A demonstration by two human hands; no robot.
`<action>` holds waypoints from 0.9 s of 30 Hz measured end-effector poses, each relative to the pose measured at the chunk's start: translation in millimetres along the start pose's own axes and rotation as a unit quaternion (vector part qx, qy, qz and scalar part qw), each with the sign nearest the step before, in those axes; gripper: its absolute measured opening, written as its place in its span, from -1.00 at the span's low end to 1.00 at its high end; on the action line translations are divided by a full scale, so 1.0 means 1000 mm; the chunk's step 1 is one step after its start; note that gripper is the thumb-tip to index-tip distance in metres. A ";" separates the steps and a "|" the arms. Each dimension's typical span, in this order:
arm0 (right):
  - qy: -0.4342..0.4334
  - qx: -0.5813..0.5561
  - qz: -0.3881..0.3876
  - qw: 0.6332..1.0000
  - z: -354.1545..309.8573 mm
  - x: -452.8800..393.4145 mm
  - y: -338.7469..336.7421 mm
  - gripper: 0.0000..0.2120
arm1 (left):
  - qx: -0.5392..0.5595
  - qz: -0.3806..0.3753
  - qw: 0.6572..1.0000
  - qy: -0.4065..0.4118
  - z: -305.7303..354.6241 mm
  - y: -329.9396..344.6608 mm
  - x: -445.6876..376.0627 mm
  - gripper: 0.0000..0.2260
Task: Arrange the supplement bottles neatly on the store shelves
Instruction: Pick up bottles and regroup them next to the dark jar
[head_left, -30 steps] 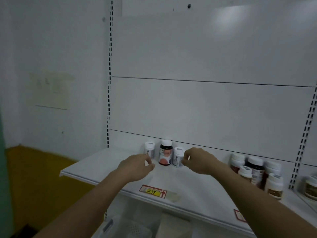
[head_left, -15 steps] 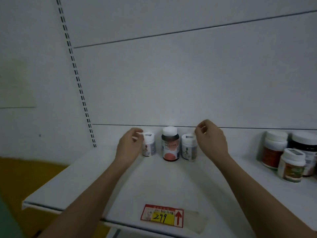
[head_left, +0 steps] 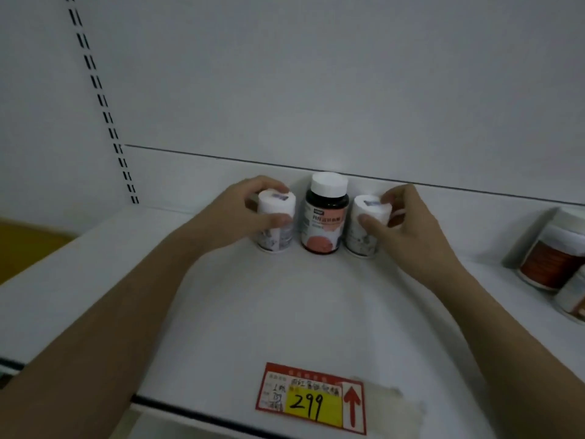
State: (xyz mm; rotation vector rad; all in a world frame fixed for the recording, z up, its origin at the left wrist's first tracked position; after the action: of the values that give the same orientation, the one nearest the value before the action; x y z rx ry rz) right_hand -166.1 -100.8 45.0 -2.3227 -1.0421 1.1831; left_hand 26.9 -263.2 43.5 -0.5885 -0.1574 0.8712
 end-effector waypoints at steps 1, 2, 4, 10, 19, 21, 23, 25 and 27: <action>-0.004 -0.017 -0.017 1.000 0.001 0.001 -0.001 -0.72 | 0.007 -0.017 1.000 -0.003 0.000 0.002 0.002 -0.72; -0.009 -0.034 -0.034 0.999 0.001 0.002 -0.002 -0.77 | 0.013 -0.031 0.999 -0.010 -0.001 0.004 0.004 -0.75; -0.014 -0.067 -0.059 0.996 0.001 0.003 -0.004 -0.83 | 0.018 -0.050 0.998 -0.018 -0.002 0.004 0.006 -0.80; -0.019 -0.080 -0.029 0.996 0.001 0.004 0.000 -0.71 | 0.038 -0.070 0.997 -0.015 0.002 0.006 0.012 -0.86; 0.010 -0.153 -0.078 0.985 0.008 0.008 0.001 -0.80 | 0.074 -0.054 0.996 0.012 0.008 0.009 0.017 -0.71; -0.001 -0.137 -0.063 0.989 0.007 0.007 0.000 -0.75 | 0.059 -0.027 0.998 0.016 0.008 0.006 0.016 -0.64; -0.008 -0.131 -0.056 0.990 0.006 0.006 -0.001 -0.75 | 0.039 -0.013 0.999 0.010 0.007 0.008 0.016 -0.56; -0.003 -0.146 -0.063 0.987 0.008 0.006 0.000 -0.79 | 0.027 -0.033 0.999 0.008 0.007 0.016 0.018 -0.51; 0.004 -0.158 -0.068 0.985 0.009 0.007 0.002 -0.79 | 0.008 -0.062 0.998 0.012 0.009 0.024 0.021 -0.50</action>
State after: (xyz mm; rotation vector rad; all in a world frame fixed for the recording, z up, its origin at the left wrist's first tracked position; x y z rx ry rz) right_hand -169.9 -97.3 34.6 -2.4356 -1.4528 1.0174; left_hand 21.0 -232.1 35.6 -0.5675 -0.1625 0.7432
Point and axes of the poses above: each hand's wrist, its own x-axis away from the middle knuckle, its own y-axis out of the palm, z = x × y, the point moved 10 cm from there along -x, towards the middle knuckle, and after that the axes turned 15 degrees about -y, right-handed, at the moved point
